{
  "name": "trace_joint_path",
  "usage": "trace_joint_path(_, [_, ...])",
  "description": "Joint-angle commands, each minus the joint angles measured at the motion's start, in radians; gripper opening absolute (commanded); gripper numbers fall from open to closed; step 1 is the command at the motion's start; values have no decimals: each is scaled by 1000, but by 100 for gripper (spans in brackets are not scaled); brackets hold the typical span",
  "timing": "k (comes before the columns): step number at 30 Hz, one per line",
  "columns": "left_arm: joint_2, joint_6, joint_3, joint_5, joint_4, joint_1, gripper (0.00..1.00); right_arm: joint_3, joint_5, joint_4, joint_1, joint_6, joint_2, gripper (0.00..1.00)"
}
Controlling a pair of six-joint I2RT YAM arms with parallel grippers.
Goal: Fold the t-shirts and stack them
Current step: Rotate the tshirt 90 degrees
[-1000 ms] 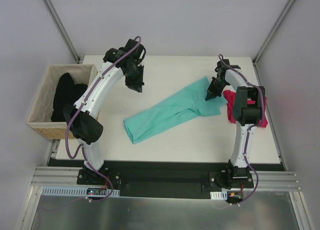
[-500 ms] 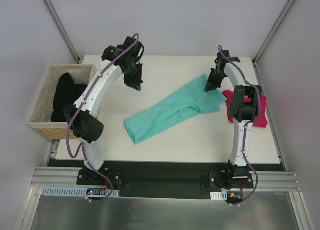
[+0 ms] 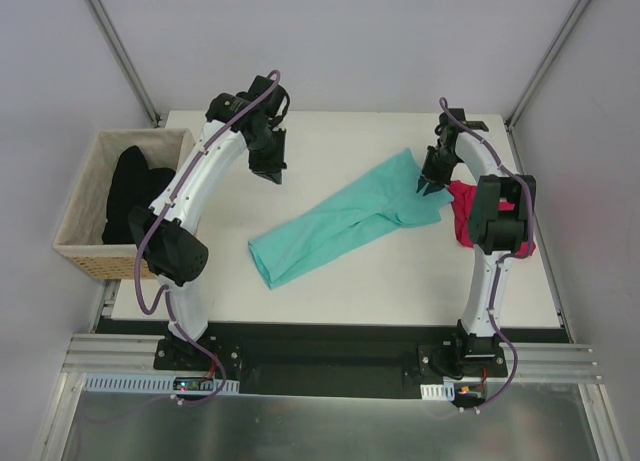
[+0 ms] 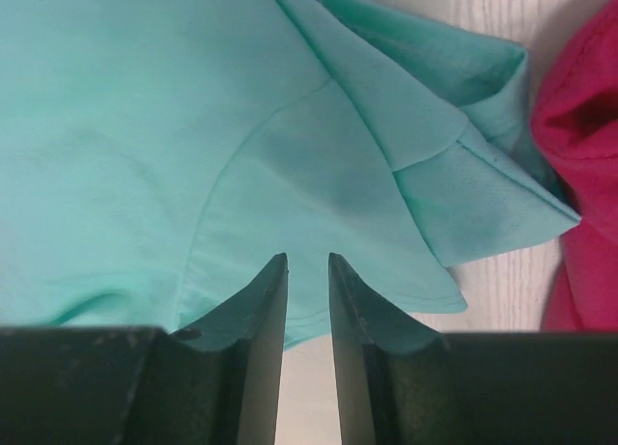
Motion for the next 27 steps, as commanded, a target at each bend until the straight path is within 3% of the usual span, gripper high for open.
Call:
trace_joint_path(1, [-45,-2,-31,6,-9,6,5,-44,33,41,-19,-1,-78,30])
trace_joint_path(5, [-50,-7,-42,8,-9,6,5,-41,37,41,-36,-5,-75,45])
trace_joint_path(8, [-55,-15,-45,9,-9,6,5,-46,45,47,-52,-7,-75,48])
trace_joint_path(27, [-39,-41,-37,20,-9,6,5,-44,-18,67,-87,14,-8,40])
